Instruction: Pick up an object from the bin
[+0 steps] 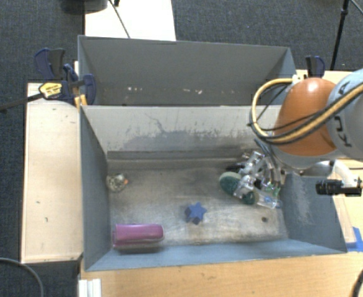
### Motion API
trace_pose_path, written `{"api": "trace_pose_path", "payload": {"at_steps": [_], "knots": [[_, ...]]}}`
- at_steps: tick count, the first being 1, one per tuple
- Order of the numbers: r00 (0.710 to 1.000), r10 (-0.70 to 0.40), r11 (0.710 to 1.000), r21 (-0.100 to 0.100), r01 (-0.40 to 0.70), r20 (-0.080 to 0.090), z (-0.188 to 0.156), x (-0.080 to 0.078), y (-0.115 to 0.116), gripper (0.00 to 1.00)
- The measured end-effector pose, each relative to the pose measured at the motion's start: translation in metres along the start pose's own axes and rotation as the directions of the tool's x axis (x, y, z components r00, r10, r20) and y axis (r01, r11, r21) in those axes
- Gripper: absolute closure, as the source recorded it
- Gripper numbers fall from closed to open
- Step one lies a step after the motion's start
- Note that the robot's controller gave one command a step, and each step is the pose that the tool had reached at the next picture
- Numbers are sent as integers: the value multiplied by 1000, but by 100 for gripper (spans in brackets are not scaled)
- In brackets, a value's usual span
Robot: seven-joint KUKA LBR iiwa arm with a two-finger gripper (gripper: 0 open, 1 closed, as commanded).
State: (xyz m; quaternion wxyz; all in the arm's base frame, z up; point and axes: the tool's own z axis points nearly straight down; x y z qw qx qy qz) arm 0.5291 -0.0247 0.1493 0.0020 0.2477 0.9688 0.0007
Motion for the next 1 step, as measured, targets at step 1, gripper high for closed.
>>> {"api": "trace_pose_path", "payload": {"at_steps": [1], "knots": [[1000, -9, 1000, -1, 9, 3, -52, -2, 1, 100]]}}
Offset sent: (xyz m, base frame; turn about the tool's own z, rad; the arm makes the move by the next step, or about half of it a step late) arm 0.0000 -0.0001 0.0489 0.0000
